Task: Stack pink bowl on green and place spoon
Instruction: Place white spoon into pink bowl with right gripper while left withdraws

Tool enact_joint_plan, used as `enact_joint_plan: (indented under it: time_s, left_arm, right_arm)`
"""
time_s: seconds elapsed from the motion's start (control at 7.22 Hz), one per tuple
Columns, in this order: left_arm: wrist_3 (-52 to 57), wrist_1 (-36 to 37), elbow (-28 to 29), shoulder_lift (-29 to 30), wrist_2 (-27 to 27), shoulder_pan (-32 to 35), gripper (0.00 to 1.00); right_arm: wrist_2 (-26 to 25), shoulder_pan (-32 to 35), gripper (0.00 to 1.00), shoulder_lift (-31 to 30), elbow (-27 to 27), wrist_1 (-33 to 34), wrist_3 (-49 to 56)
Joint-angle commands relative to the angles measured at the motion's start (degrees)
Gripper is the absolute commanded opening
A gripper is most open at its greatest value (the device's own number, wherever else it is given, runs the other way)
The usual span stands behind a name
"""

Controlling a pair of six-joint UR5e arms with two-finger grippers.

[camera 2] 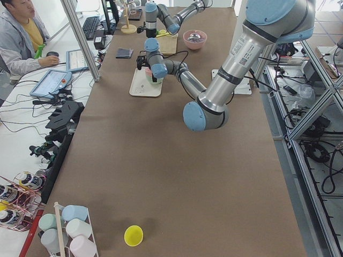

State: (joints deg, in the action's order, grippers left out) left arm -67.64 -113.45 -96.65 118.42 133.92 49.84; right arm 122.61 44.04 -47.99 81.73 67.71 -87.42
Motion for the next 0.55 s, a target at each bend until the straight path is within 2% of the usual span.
enact_joint_plan:
  time_s: [0.0,0.14,0.28,0.42]
  left_arm:
    - [2.9,0.1,-3.0,-4.7,3.0,3.0,0.99]
    - [2.9,0.2,-2.9,-4.8,2.9,3.0,0.99]
    - [2.7,0.4,-3.1,-5.0,2.7,3.0,0.99]
    - [2.8,0.2,-3.5,-8.7,2.7,3.0,0.99]
  right_arm:
    - [-5.2,-4.1,0.0,4.0,-1.0,0.0,-5.0]
    - [-5.3,-4.4,0.08,5.3,-2.2,-0.1,-5.2]
    - [-5.5,-4.4,0.99,5.1,-2.4,-0.1,-4.8]
    - [-4.8,-3.1,1.0,3.7,-1.7,-0.1,-3.6]
